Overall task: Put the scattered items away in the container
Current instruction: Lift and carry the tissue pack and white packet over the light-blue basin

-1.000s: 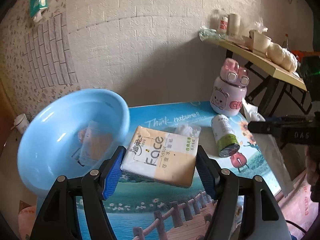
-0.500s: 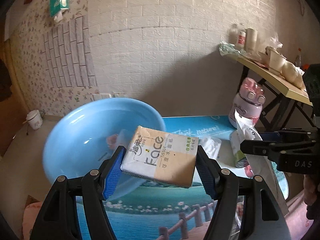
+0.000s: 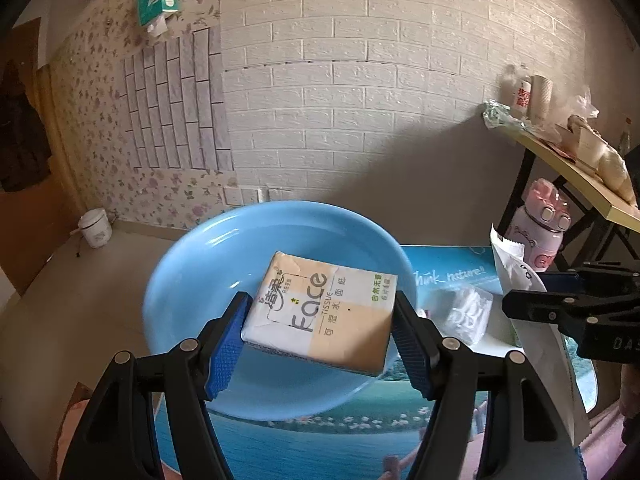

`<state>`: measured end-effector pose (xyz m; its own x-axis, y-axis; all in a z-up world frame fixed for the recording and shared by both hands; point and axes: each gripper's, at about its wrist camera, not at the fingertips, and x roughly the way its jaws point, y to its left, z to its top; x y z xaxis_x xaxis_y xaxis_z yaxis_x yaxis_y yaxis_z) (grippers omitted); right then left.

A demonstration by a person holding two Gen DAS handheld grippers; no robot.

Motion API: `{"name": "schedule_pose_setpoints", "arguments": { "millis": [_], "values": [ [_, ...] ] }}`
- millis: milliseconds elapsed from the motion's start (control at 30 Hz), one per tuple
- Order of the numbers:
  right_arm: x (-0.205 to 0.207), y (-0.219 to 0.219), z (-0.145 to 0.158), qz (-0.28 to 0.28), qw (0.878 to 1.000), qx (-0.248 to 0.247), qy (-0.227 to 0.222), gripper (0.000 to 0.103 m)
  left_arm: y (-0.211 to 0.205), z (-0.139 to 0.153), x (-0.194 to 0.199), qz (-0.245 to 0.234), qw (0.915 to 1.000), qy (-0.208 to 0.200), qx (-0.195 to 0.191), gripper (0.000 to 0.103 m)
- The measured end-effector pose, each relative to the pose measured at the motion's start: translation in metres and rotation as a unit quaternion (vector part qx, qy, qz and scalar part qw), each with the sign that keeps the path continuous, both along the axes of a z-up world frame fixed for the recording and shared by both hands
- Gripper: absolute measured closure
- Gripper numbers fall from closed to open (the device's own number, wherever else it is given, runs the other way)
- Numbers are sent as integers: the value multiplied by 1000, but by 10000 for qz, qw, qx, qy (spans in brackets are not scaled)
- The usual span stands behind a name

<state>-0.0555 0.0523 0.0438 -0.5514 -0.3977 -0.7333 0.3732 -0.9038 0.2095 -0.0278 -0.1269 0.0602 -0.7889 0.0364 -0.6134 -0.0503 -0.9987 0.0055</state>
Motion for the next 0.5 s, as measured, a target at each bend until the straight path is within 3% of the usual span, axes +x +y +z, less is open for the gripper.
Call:
{"name": "schedule_pose_setpoints", "arguments": {
  "millis": [500],
  "values": [
    [-23, -30, 12, 147, 9999, 2, 90, 67, -33, 7, -20, 140, 9999, 25, 0, 36]
  ]
}}
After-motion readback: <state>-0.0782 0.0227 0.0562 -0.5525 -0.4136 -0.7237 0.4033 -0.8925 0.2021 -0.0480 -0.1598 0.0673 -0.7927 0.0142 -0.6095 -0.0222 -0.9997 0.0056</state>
